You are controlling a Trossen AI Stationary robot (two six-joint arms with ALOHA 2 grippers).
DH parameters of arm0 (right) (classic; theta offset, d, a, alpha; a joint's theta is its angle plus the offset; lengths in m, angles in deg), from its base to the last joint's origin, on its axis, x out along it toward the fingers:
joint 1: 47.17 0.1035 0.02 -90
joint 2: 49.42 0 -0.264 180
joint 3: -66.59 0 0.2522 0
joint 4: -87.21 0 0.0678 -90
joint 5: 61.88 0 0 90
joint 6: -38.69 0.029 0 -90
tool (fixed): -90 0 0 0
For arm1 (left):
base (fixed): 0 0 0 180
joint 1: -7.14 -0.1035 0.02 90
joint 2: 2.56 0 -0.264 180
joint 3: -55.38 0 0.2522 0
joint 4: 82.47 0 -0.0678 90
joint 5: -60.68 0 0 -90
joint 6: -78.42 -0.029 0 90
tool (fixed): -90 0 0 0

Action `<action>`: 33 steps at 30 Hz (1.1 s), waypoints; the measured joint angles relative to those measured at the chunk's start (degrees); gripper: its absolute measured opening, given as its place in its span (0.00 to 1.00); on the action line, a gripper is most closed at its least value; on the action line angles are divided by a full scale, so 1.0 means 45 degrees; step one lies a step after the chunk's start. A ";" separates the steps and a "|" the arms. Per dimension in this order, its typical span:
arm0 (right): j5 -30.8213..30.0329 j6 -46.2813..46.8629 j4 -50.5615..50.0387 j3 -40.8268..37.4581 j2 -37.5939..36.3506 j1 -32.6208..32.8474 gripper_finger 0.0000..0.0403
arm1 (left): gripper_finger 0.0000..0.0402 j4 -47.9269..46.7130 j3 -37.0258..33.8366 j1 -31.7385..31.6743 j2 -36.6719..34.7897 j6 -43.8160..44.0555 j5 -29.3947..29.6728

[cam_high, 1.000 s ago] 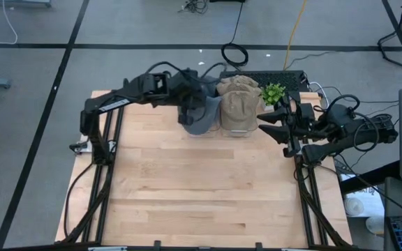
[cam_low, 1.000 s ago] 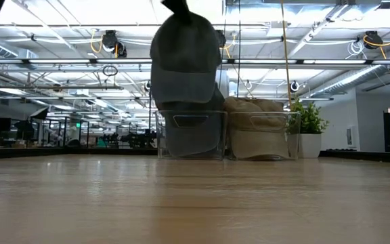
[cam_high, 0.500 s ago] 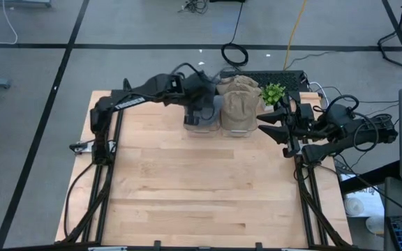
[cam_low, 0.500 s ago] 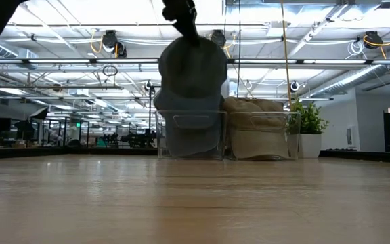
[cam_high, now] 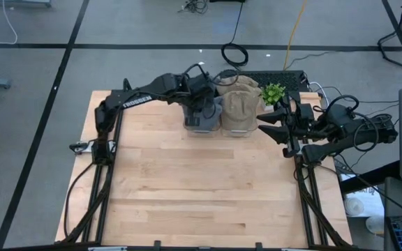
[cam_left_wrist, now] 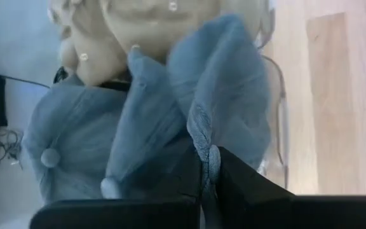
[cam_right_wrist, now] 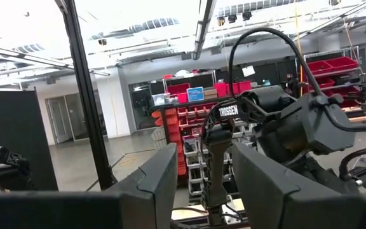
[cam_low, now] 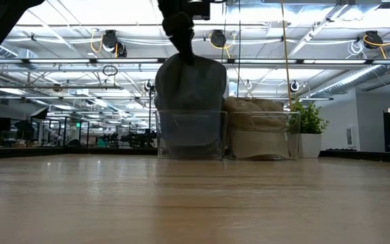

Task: Pick & Place hat
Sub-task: Put the blue cap into the left transparent bin

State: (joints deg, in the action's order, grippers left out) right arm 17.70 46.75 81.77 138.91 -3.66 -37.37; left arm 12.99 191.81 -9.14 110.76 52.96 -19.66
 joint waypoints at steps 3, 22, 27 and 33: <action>0.0000 -0.0051 0.0000 0.0000 0.0000 0.0000 0.35 | 0.06 0.0123 -0.0428 -0.0183 -0.0022 0.0047 0.0021; -0.0005 -0.0288 0.0005 0.0000 0.0010 0.0000 0.35 | 0.62 0.1119 -0.1324 -0.0238 -0.2082 0.2993 -0.2498; -0.0005 -0.0288 0.0004 0.0000 0.0049 0.0000 0.35 | 0.66 0.1006 -0.1299 -0.0110 -0.2288 0.3030 -0.5608; -0.0004 -0.0288 -0.0007 0.0000 0.0107 0.0000 0.35 | 0.60 0.0009 -0.1320 -0.0017 -0.2092 0.2505 -0.6036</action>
State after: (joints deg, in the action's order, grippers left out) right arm 17.69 45.46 81.74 138.91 -3.18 -37.37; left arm 13.03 185.87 -9.22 101.35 64.23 -46.82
